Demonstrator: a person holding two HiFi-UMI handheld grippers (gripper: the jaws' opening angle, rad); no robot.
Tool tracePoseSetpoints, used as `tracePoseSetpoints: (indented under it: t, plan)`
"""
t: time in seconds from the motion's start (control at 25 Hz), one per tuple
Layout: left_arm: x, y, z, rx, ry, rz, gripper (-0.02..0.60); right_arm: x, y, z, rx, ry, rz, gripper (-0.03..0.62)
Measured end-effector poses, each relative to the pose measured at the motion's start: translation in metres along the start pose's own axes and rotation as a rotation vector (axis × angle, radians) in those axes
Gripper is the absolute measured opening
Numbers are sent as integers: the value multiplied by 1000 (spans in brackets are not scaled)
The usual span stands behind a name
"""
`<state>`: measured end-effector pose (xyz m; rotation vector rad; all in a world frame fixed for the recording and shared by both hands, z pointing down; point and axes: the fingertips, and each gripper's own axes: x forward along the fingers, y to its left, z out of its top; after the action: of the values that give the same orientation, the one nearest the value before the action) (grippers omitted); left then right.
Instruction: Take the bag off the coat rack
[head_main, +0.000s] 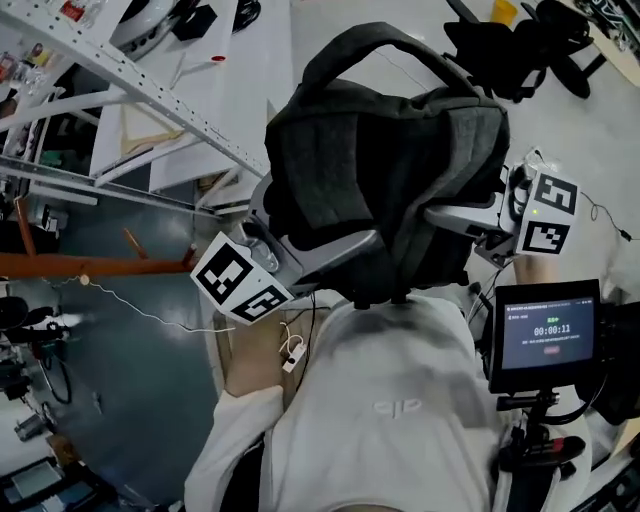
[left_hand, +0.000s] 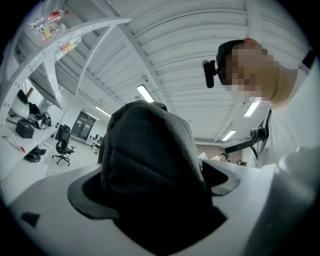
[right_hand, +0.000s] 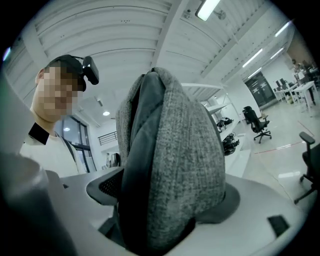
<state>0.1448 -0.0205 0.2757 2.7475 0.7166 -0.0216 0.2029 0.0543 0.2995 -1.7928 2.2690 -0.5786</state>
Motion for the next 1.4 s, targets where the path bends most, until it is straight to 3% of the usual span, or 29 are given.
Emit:
tracePoseSetpoints:
  t: [0.56, 0.96, 1.4]
  plan:
    - [128, -76, -52, -10, 90, -147, 552, -154, -29, -23, 38, -96, -154, 439]
    - [146, -79, -64, -21, 118, -205, 552, -168, -38, -31, 49, -126, -217, 439]
    - [150, -78, -66, -19, 126, -211, 552, -170, -41, -33, 50, -130, -230, 439]
